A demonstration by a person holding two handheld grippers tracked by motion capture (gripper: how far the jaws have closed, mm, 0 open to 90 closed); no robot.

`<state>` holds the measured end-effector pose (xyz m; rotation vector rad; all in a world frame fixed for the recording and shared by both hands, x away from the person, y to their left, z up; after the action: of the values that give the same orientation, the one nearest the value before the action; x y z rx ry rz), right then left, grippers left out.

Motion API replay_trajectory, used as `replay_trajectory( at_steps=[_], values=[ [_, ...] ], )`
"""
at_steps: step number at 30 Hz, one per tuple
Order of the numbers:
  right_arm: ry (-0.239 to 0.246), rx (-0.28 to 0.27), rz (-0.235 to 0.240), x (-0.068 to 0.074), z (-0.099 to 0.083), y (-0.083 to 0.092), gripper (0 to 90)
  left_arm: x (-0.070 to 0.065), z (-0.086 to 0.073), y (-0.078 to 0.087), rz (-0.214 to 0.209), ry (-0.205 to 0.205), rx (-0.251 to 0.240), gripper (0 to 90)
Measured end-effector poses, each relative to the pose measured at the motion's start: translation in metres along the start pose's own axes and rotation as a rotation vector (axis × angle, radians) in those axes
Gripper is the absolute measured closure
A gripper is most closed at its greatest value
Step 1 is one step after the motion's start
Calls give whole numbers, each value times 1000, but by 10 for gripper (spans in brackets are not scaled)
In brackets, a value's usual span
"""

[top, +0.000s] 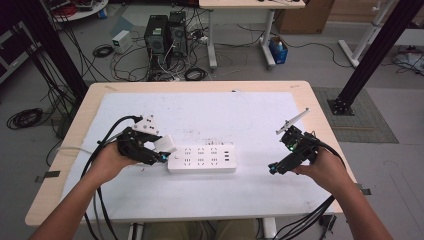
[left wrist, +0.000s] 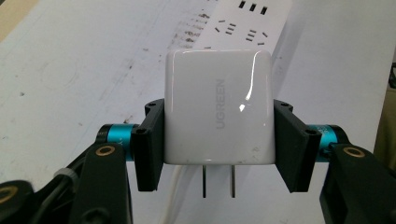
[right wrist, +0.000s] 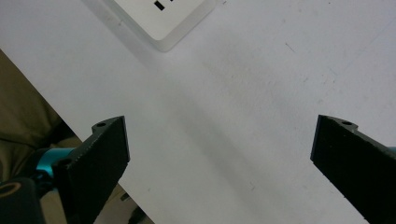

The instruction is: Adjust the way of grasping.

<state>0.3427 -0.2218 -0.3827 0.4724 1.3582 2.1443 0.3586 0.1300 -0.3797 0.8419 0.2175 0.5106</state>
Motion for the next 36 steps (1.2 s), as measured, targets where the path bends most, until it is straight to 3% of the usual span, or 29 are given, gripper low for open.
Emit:
replay_trajectory(
  at_steps=[7, 12, 18, 26, 29, 36],
  values=[
    [-67, -46, 37, 1, 4, -3, 38, -5, 10, -12, -44, -15, -36, 426],
    [-127, -127, 81, 5, 14, -2, 38, -13, 17, -22, -82, -32, -71, 426],
    [-233, -227, 203, 14, 26, -5, 38, -23, 21, -35, -116, -50, -119, 426],
    [-387, -361, 420, 27, 45, -7, 38, -32, 26, -47, -184, -70, -182, 426],
    [-437, -369, 471, 30, 50, -9, 38, -36, 31, -49, -203, -72, -208, 426],
    [-500, -336, 513, 36, 61, -17, 38, -44, 42, -57, -232, -78, -239, 426]
  ],
)
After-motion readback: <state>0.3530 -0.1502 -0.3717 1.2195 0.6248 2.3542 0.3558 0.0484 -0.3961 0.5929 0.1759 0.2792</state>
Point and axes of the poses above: each handheld gripper's, and its own axes: y roughly backward along the jaws, z roughly out of its top, x roughly to its left, the point moved 8 cm from there along -y, roughly forward along the jaws, and after that the axes turned 5 degrees about y, right-handed, at the moved point
